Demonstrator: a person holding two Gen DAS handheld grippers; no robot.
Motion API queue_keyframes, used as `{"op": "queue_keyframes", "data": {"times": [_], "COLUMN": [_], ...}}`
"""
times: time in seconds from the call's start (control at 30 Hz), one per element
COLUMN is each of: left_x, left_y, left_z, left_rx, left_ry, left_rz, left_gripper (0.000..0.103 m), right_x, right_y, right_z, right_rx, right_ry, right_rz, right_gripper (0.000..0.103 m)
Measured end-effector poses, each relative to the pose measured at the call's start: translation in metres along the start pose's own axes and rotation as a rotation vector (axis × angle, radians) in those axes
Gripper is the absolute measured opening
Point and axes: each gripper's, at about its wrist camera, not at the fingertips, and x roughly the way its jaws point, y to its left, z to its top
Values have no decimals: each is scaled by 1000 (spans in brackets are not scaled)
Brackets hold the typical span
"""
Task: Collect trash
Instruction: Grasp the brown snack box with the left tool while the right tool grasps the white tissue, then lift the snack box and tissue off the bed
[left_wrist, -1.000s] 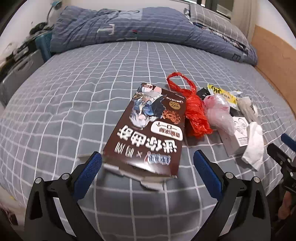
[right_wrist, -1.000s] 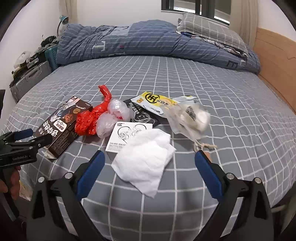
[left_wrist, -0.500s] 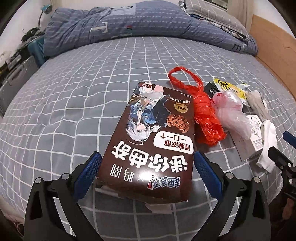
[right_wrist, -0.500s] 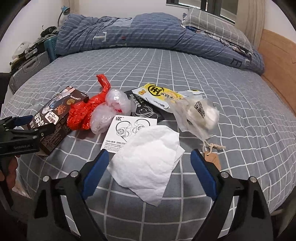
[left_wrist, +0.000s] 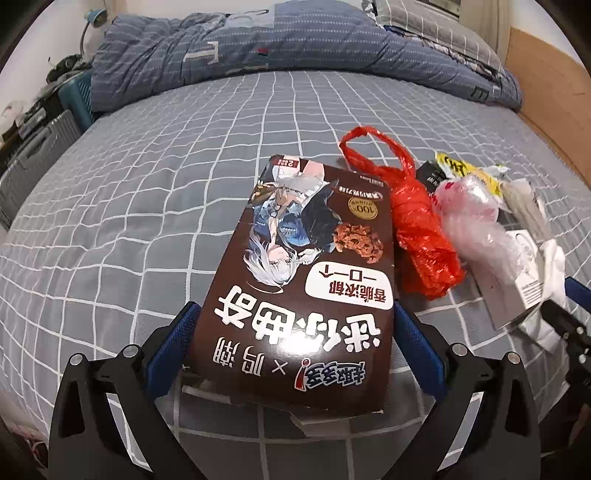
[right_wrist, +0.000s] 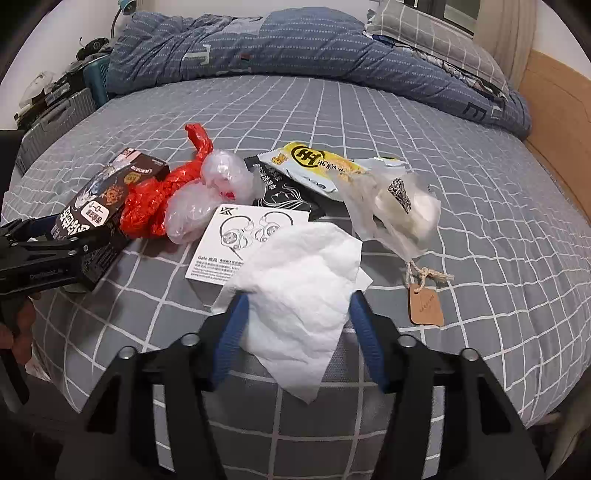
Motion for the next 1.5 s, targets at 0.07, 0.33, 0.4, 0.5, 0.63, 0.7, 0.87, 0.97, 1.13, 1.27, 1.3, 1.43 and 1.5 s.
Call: {"op": "queue_keyframes", "data": {"times": [0.07, 0.33, 0.4, 0.5, 0.63, 0.7, 0.87, 0.97, 1.13, 1.27, 1.3, 1.43, 1.5], "left_x": [2, 0, -1, -4, -9, -13, -23, -31, -45, -58, -62, -72, -77], "left_y": [1, 0, 1, 2, 1, 1, 1, 2, 4, 4, 4, 4, 2], "left_z": [-1, -3, -3, -3, -2, -1, 0, 1, -1, -5, -5, -11, -14], "left_rx": [0, -1, -7, -23, -29, -34, -53, -67, -88, -96, -101, -107, -98], "left_ry": [2, 0, -1, -3, -13, -22, -42, -58, -79, -100, -104, -113, -116], "left_rz": [-2, -10, -16, -22, -20, -17, -9, -3, 1, 7, 6, 8, 11], "left_gripper": [97, 96, 95, 95, 95, 95, 95, 95, 94, 94, 94, 94, 94], "right_x": [1, 3, 2, 1, -2, -3, -10, -14, -21, -29, -31, -39, -43], "right_y": [-1, -8, -10, -14, -20, -23, -28, -30, -31, -31, -31, -31, -30], "right_z": [-1, -2, -1, -1, 0, 1, 4, 5, 7, 6, 6, 7, 7], "right_rx": [3, 22, 27, 40, 54, 62, 76, 78, 82, 81, 81, 81, 80], "right_ry": [8, 32, 32, 28, 22, 16, -1, -12, -31, -46, -50, -68, -75], "right_rz": [-2, -3, -10, -13, -26, -31, -35, -36, -36, -40, -42, -42, -39], "right_gripper": [44, 18, 16, 15, 14, 14, 14, 14, 14, 14, 14, 14, 14]}}
